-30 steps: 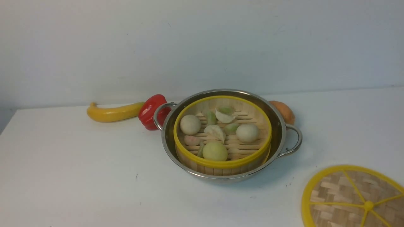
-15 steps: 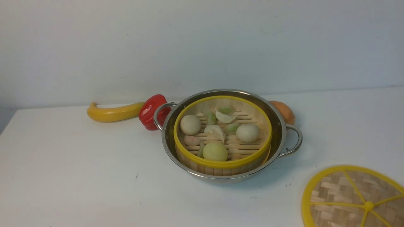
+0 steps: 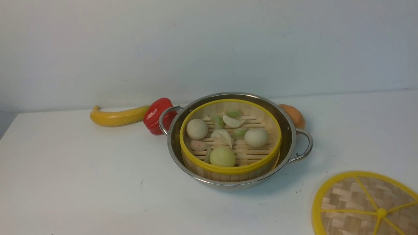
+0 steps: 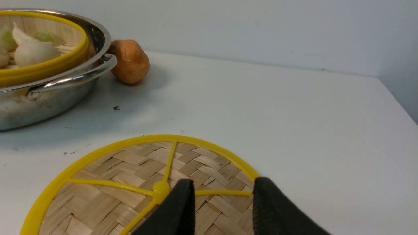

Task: Place the steamer in the pot on the white table, and put the lid on the steamer.
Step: 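Move the gripper down to the bamboo steamer lid and grasp its center knob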

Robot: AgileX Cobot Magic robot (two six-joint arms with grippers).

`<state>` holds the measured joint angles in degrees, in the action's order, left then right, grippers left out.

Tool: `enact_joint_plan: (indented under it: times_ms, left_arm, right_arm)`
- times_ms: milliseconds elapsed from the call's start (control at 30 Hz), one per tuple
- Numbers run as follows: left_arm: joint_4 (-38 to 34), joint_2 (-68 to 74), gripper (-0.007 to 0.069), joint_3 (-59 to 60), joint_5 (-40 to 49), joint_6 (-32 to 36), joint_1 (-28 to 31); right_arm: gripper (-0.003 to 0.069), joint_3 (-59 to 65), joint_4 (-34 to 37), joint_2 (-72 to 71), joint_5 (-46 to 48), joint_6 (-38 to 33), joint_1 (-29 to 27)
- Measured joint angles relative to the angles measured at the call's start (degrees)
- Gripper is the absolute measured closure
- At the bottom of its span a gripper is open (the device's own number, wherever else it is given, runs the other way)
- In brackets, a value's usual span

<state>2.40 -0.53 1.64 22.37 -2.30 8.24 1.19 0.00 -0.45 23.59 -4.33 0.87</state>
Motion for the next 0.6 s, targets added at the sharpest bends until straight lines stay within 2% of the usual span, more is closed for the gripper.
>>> enact_joint_plan:
  times_ms: [200, 333, 467, 600]
  left_arm:
    - [0.1, 0.0, 0.0334, 0.0, 0.0, 0.0, 0.0]
    - [0.1, 0.0, 0.0334, 0.0, 0.0, 0.0, 0.0]
    - [0.1, 0.0, 0.0334, 0.0, 0.0, 0.0, 0.0]
    - [0.1, 0.0, 0.0334, 0.0, 0.0, 0.0, 0.0]
  right_arm:
    - [0.0418, 0.0, 0.0, 0.0, -0.3, 0.2, 0.0]
    - [0.0418, -0.5, 2.5, 0.0, -1.9, 4.0, 0.0]
    - [0.0418, -6.5, 6.4, 0.0, -1.4, 7.5, 0.0]
    - [0.0418, -14.9, 8.2, 1.9, 4.2, 8.5, 0.0]
